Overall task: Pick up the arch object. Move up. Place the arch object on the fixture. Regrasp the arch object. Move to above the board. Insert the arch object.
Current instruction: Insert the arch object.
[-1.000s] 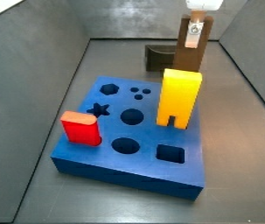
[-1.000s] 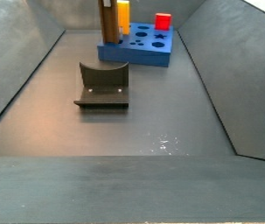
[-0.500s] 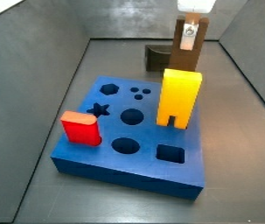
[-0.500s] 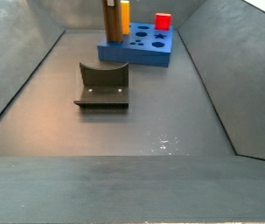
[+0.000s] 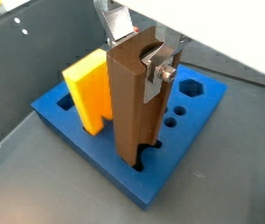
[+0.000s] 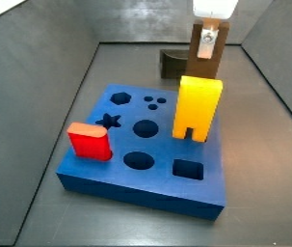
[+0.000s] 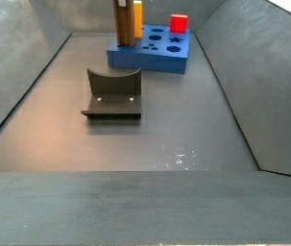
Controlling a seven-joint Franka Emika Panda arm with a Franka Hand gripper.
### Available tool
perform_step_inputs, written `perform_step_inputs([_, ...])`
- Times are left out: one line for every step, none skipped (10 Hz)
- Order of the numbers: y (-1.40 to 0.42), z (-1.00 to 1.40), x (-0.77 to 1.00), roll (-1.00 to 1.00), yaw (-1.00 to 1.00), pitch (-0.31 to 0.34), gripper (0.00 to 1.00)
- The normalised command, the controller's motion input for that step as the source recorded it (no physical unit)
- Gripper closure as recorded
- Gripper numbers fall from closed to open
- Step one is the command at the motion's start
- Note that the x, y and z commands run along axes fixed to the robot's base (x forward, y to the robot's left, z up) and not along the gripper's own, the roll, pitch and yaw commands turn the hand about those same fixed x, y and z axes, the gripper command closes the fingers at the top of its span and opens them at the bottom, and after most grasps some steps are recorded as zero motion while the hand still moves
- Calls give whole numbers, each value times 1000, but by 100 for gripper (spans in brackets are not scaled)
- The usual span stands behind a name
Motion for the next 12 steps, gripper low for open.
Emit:
perform_step_inputs([154, -40, 0, 61, -20, 51, 100])
perform_step_inputs([66, -80, -23, 33, 0, 3, 100])
perform_step_inputs([0, -403, -34, 24, 0, 0, 100])
perform_step_inputs([0, -651, -37, 94, 0, 0, 100])
perform_step_inputs([54, -726, -111, 134, 220, -30, 100])
perform_step_inputs([100, -740, -129, 126, 303, -50, 100])
perform_step_inputs([174, -677, -117, 133, 389, -47, 100])
perform_step_inputs([234, -506, -77, 130, 471, -20, 100])
perform_step_inputs([37, -683, -126, 220, 360, -51, 100])
perform_step_inputs([0, -817, -137, 253, 303, -67, 100])
perform_step_inputs([0, -757, -89, 220, 269, -43, 100])
perform_step_inputs([-17, 0, 0, 37, 0, 20, 100])
